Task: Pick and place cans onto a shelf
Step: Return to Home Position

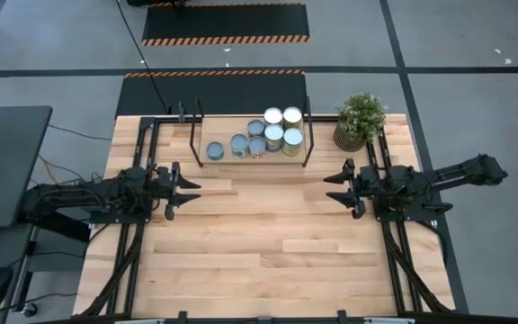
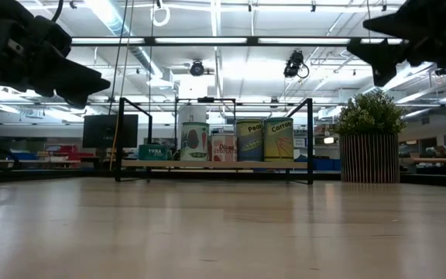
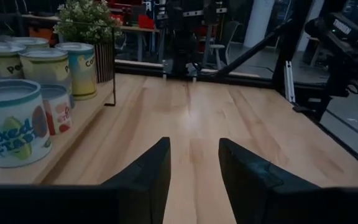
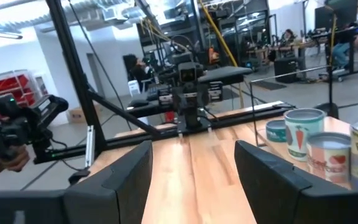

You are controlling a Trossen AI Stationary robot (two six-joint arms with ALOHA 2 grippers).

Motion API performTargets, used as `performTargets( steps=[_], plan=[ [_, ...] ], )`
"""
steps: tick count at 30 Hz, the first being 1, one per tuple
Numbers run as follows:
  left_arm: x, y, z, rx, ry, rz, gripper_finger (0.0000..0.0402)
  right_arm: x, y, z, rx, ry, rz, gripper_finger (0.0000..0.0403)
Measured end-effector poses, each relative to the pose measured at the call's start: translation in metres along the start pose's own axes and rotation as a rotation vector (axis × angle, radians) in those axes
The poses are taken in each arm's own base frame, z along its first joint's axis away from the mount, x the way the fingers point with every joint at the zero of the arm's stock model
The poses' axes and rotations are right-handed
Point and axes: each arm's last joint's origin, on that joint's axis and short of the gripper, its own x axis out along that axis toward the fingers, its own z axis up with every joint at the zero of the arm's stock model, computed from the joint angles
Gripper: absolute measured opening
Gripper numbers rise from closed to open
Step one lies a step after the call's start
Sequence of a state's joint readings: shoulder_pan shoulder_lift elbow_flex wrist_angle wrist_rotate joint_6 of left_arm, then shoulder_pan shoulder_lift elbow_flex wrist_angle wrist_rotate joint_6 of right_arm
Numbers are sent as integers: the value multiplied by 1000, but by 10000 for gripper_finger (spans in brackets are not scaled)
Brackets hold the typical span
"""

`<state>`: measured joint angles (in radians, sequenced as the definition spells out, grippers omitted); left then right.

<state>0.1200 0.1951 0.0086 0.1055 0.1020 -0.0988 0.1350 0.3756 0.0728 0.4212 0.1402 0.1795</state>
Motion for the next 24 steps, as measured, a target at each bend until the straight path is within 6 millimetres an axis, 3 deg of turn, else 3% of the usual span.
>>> performTargets(
  steps=[5,13,16,24],
  plan=[
    [0,0,0,35,4,-13,141,-3,-7,-14,-1,-16,-30,234],
    [-1,4,8,166,-78,151,138,-3,-15,-13,38,-31,-109,234],
    [-2,3,16,195,-160,159,123,-3,-19,-12,44,-57,-194,234],
    [-1,1,15,209,-157,105,58,-5,-27,-11,51,-98,-386,234]
  ],
)
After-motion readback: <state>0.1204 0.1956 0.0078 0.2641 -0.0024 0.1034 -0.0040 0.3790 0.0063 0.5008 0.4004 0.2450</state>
